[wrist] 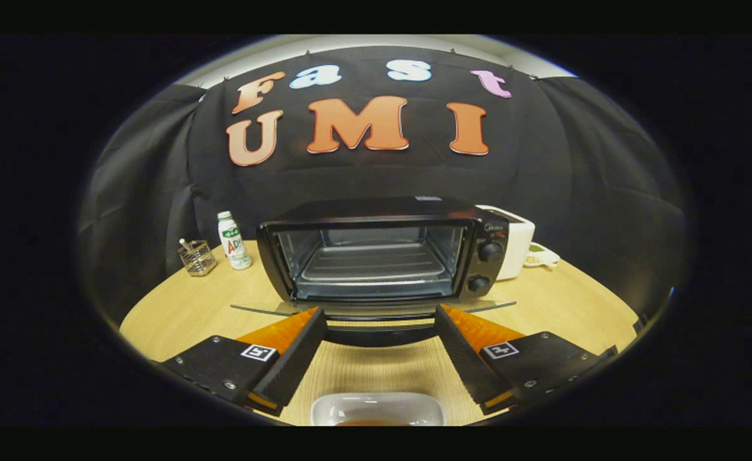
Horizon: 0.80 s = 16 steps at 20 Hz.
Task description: Open the toaster oven, put the food inside, and close the toaster oven door.
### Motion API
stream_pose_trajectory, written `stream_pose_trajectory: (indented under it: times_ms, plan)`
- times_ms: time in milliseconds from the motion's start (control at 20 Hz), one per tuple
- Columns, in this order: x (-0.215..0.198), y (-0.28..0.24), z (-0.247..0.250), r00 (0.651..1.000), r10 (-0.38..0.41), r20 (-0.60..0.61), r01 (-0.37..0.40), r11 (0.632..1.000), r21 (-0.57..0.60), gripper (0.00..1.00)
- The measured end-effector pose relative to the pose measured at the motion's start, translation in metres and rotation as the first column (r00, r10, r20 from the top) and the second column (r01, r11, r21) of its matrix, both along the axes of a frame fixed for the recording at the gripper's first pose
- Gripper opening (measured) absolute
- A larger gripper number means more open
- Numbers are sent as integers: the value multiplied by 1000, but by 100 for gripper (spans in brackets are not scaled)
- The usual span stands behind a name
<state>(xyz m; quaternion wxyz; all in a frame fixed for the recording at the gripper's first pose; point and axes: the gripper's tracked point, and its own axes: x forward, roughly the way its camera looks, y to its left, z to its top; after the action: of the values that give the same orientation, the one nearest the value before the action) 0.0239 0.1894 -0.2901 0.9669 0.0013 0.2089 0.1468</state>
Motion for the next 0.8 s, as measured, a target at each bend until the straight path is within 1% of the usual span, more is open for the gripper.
stream_pose_trajectory:
  times_ms: [150, 250, 450, 600, 800]
  plan:
    - [-15, -2, -29, 998, 0, -63, -1, 1000, -12, 100]
    - [-27, -5, -57, 991, -4, -132, 2, 1000, -15, 100]
    - [-26, -7, -85, 977, -18, -212, 16, 1000, -10, 100]
    - [-29, -10, -75, 982, -9, -190, 7, 1000, -9, 100]
    - [-42, -18, -50, 988, -7, -153, 8, 1000, 10, 100]
